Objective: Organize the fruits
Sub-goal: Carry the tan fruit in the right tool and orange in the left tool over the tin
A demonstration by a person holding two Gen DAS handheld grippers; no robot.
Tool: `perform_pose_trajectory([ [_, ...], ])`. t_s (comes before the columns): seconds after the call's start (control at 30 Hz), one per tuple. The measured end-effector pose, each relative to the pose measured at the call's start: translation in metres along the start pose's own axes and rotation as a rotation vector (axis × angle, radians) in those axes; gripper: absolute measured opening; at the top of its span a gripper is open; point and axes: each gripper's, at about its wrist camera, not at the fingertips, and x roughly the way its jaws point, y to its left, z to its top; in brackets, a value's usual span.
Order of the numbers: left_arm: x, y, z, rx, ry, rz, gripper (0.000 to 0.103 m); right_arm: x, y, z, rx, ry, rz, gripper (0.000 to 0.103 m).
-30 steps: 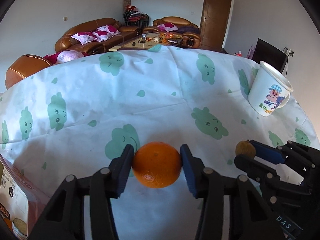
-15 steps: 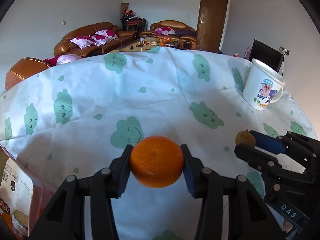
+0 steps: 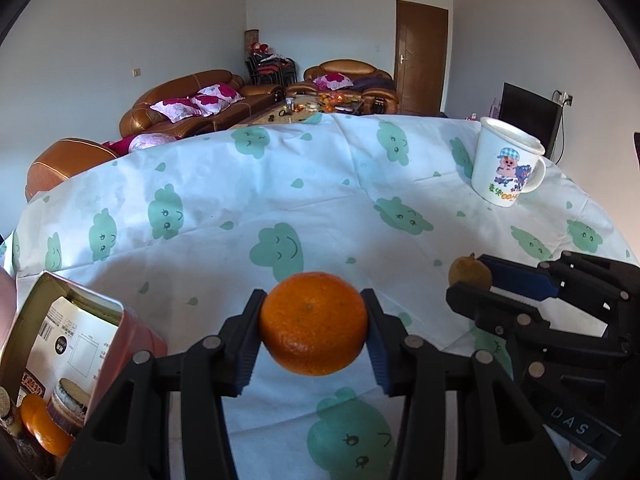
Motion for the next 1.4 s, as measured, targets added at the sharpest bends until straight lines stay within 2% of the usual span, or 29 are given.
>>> perform_pose_trajectory([
  [0.63, -0.059, 0.016, -0.024, -0.024, -0.097, 0.054, 0.048, -0.024, 0.043, -0.005, -0.035, -0.067, 0.060, 0.028],
  [1.4, -0.104, 0.075, -0.046, -0.122, -0.160, 0.135, 0.048, -0.034, 0.105, 0.019, -0.122, -0.126, 0.135, 0.028],
])
